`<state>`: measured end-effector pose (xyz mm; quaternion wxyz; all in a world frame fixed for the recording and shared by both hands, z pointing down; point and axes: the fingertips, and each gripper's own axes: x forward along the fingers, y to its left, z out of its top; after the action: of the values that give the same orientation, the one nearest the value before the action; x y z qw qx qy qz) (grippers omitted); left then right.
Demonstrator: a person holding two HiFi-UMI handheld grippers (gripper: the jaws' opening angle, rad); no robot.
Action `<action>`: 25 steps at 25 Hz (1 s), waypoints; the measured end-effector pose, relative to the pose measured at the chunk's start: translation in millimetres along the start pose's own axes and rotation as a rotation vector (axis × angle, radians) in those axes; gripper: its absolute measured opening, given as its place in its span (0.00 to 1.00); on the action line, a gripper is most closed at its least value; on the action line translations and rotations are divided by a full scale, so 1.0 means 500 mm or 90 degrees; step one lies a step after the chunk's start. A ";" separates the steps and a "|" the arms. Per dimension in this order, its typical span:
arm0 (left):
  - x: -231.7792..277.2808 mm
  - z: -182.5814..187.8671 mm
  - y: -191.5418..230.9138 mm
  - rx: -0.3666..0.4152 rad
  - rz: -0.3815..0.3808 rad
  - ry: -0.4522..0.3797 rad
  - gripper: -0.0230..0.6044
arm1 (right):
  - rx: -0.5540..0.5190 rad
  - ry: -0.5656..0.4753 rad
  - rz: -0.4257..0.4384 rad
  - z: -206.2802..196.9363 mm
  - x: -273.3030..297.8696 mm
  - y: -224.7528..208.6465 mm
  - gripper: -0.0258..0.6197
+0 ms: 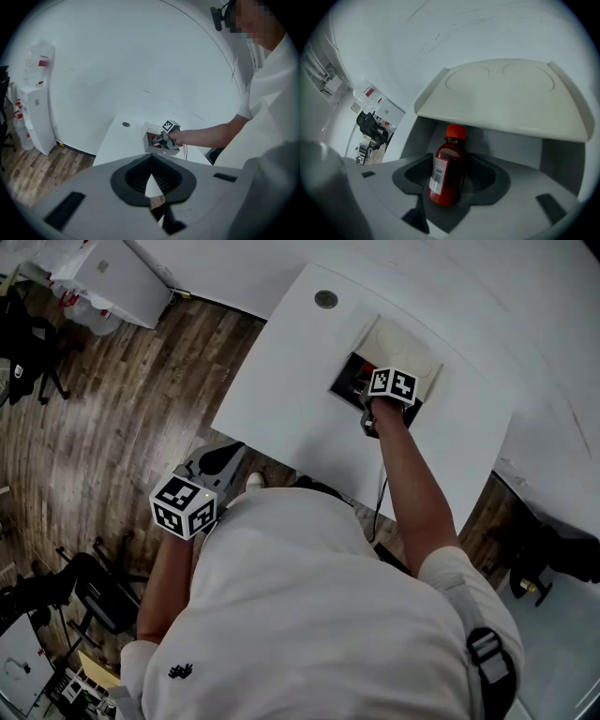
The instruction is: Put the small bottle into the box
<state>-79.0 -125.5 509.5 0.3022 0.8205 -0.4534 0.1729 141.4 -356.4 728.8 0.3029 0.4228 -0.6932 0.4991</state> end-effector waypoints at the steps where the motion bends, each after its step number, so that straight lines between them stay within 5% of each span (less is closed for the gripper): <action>1: -0.001 0.000 0.001 0.000 0.001 -0.001 0.05 | 0.005 -0.003 0.000 0.000 0.000 0.000 0.41; 25: -0.004 -0.017 -0.003 -0.009 -0.013 -0.008 0.05 | 0.050 -0.015 0.009 0.003 -0.021 -0.016 0.42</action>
<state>-78.7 -118.1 514.2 0.3069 0.8240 -0.4481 0.1614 153.4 -355.8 722.8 0.2741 0.4351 -0.6797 0.5230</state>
